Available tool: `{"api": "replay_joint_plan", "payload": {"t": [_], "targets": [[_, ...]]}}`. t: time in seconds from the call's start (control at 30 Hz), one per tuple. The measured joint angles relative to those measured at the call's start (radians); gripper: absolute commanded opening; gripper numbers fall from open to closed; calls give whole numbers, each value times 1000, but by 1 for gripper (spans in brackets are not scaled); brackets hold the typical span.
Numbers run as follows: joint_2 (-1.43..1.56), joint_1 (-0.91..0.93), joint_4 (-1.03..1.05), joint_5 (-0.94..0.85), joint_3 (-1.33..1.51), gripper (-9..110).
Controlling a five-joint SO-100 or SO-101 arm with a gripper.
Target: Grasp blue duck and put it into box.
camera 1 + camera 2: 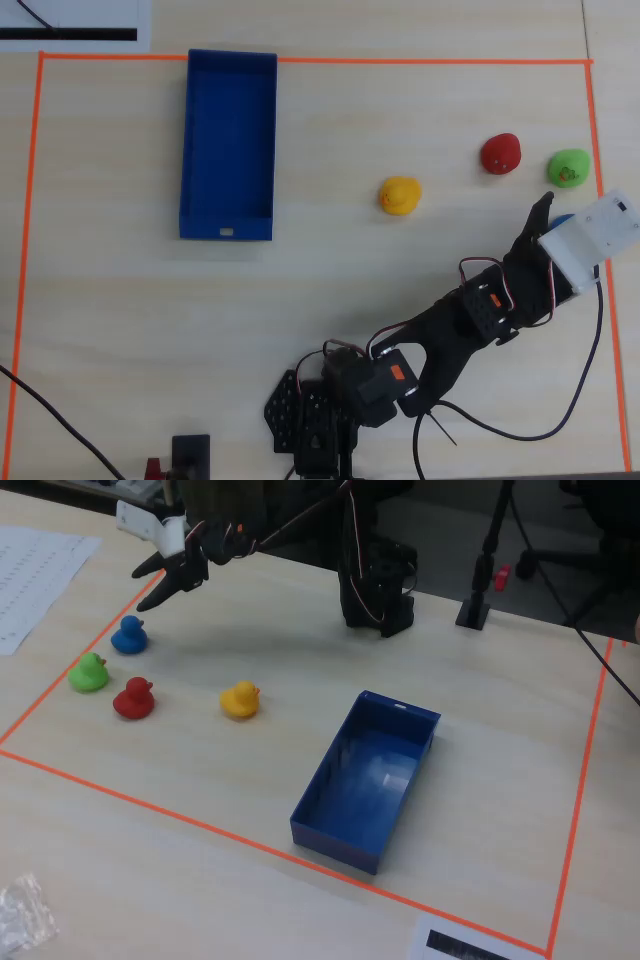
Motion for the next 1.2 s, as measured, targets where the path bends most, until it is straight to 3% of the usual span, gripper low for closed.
{"api": "replay_joint_plan", "payload": {"t": [0.6, 1.2], "targets": [[-313, 58, 26, 58, -267, 41], [-577, -11, -94, 127, -385, 41]]}}
